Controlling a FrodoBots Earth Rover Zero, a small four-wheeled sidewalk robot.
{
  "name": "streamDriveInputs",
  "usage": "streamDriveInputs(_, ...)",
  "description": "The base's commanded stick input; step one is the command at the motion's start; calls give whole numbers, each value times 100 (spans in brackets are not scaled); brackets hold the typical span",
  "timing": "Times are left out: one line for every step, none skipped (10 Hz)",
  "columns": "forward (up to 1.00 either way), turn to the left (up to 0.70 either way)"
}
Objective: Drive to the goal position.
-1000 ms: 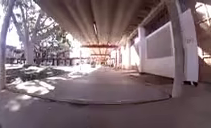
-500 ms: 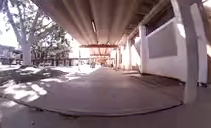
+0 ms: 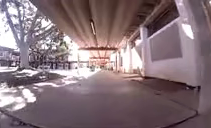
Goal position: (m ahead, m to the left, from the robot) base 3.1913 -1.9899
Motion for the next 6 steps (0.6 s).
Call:
streamDriveInputs(70, 0)
streamDriveInputs(70, 0)
streamDriveInputs(70, 0)
streamDriveInputs(70, 0)
streamDriveInputs(70, 0)
streamDriveInputs(70, 0)
